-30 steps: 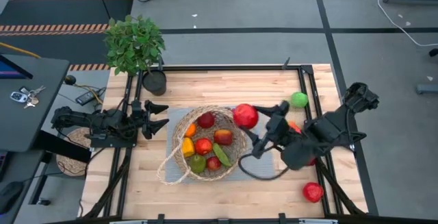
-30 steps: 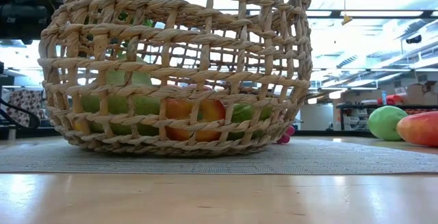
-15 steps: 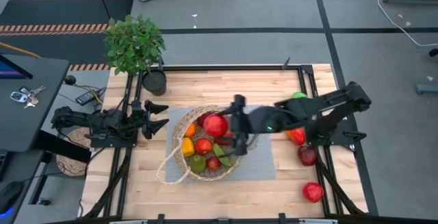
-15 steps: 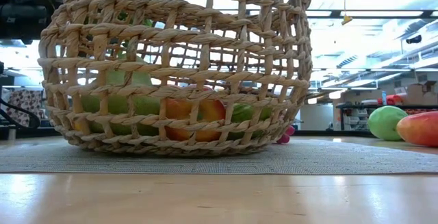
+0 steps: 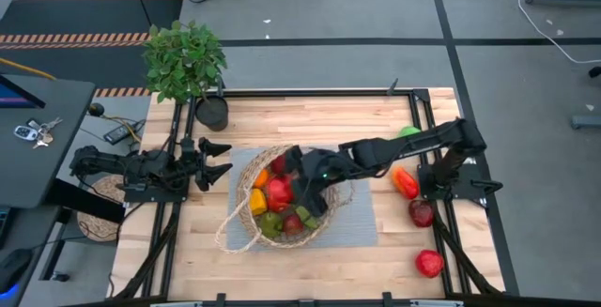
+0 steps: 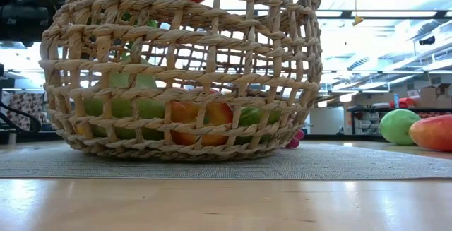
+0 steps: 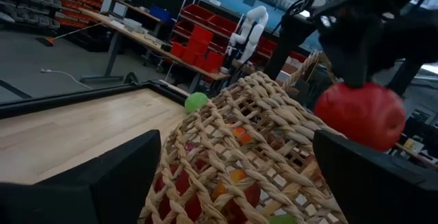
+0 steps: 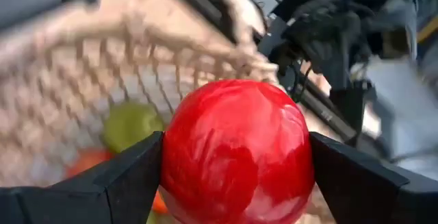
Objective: Build produce basket
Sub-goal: Put the red apple into the brown basket
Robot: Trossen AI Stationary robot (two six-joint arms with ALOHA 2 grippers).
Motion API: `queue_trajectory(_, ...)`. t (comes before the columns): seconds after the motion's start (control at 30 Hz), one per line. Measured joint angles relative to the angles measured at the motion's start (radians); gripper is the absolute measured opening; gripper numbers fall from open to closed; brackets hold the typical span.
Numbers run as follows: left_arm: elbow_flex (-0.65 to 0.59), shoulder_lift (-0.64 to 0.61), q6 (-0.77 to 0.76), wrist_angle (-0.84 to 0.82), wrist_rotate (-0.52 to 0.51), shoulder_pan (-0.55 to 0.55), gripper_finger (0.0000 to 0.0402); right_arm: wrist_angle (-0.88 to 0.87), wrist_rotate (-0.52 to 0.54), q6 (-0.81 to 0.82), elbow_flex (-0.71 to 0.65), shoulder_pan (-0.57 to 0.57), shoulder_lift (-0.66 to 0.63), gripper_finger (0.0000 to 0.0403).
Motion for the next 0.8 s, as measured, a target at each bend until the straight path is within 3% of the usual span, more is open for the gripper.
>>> queue_trajectory(0.17, 0.0, 0.0, 0.0, 0.002, 0.0, 0.0, 0.0389, -0.009, 0.072, -0.283, 0.0, 0.01, 0.02, 0.0349)
queue_trajectory(0.5, 0.0, 0.0, 0.0, 0.003, 0.001, 0.0, 0.0389, 0.043, 0.167, -0.53, 0.0, 0.041, 0.032, 0.0349)
queue_trajectory(0.8, 0.0, 0.0, 0.0, 0.005, 0.0, 0.0, 0.0389, 0.065, 0.205, -0.541, 0.0, 0.052, 0.032, 0.035)
